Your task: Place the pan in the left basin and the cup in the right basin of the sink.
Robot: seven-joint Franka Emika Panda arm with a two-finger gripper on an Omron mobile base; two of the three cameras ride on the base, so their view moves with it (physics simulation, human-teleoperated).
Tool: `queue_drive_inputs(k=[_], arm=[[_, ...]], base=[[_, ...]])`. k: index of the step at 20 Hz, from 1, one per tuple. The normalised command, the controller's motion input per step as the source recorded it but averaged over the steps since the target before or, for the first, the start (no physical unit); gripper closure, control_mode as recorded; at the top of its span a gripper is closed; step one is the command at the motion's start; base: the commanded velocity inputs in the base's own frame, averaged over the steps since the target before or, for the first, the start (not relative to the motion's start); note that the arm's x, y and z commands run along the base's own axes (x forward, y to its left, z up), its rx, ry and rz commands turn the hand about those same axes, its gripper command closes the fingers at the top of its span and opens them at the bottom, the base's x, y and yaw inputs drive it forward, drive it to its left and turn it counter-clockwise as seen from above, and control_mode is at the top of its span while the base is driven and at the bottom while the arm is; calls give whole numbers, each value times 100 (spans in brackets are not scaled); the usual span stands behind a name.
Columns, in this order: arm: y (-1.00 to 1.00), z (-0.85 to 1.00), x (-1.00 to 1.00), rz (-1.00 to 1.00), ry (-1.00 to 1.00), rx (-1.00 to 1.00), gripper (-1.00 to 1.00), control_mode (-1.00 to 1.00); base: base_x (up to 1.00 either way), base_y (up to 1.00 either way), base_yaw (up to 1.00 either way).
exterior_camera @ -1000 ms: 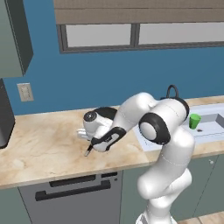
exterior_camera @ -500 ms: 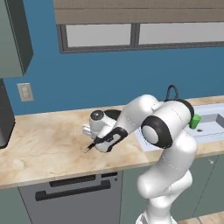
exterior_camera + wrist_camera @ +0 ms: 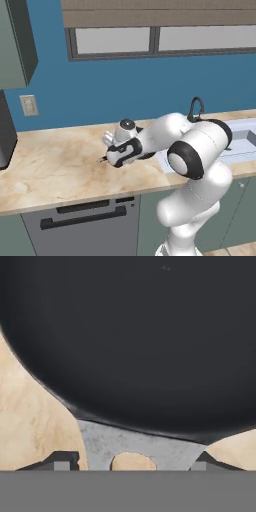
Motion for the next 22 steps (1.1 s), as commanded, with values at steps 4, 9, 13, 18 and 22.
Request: queue_drive_inputs(k=[4,9,13,18,22], arm=[[-45,0,31,-5,5,18,100,-100],[-47,1,42,-3,8,9,100,-100],[-42,2,39,-4,8,5,100,-100],[-45,5,27,-4,5,6,100,-100],[-47,3,22,-3,5,10,100,-100]], base=[[0,0,0],[0,0,0],[0,0,0],[0,0,0],[0,0,0]])
